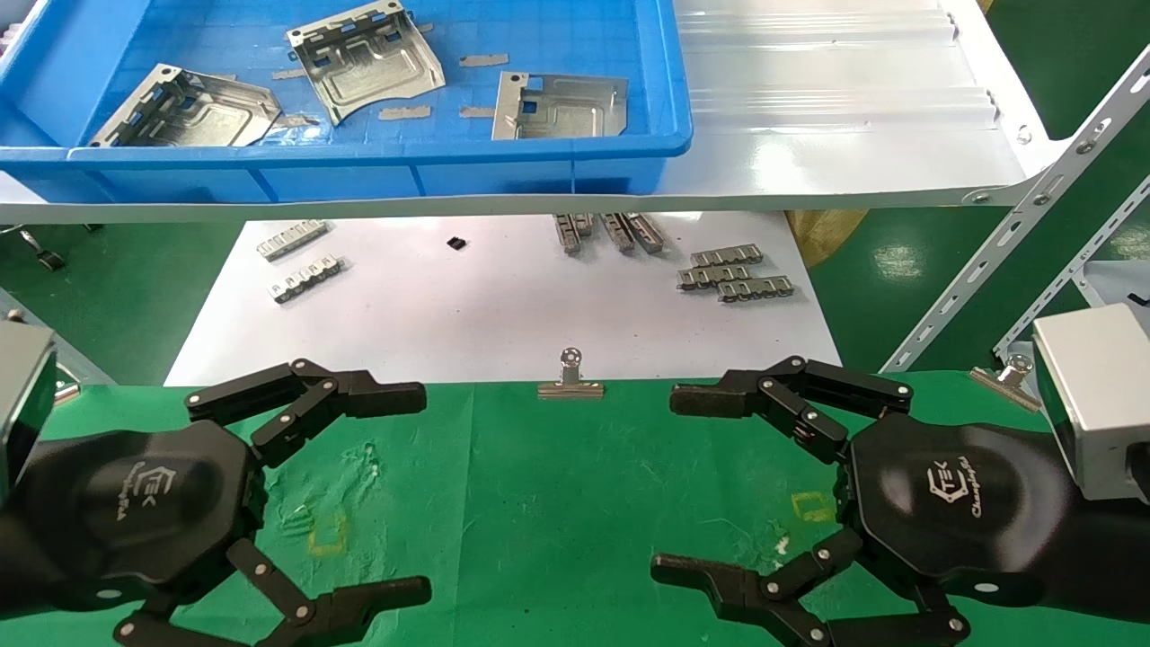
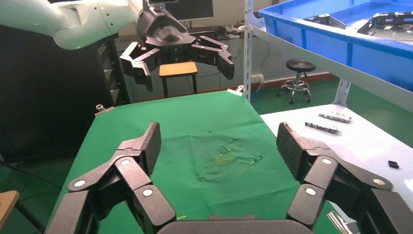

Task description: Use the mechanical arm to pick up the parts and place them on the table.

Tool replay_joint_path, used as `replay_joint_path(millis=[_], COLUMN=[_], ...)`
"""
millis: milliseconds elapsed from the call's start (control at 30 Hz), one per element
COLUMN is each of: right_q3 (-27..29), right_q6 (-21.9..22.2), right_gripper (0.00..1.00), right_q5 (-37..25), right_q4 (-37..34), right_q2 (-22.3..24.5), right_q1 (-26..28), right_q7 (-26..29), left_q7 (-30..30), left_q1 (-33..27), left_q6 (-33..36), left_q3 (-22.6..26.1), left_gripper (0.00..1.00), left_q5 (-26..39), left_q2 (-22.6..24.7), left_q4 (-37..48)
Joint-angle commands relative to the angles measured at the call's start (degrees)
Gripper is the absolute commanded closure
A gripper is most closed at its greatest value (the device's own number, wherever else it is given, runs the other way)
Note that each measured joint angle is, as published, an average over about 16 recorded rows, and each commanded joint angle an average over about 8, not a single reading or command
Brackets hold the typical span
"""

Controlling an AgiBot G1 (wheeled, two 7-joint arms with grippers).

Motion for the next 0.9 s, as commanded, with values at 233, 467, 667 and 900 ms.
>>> replay_joint_path(millis=[233, 467, 667, 900], right_q3=[0.0, 0.0, 0.0, 0.0], right_q6=[0.0, 0.0, 0.0, 0.0], right_gripper=[1.00, 1.00, 1.00, 1.00], right_q5=[0.0, 0.0, 0.0, 0.0], right_q4=[0.0, 0.0, 0.0, 0.0], right_q2=[0.0, 0.0, 0.0, 0.0], right_q1=[0.0, 0.0, 0.0, 0.0], right_q7=[0.0, 0.0, 0.0, 0.0], left_q7=[0.0, 0.0, 0.0, 0.0], left_q1=[0.0, 0.0, 0.0, -1.6], left_q6=[0.0, 0.0, 0.0, -0.8], left_q3=[0.0, 0.0, 0.0, 0.0], left_gripper=[0.00, 0.00, 0.00, 0.00], left_q5=[0.0, 0.0, 0.0, 0.8], left_q2=[0.0, 0.0, 0.0, 0.3], left_q4=[0.0, 0.0, 0.0, 0.2])
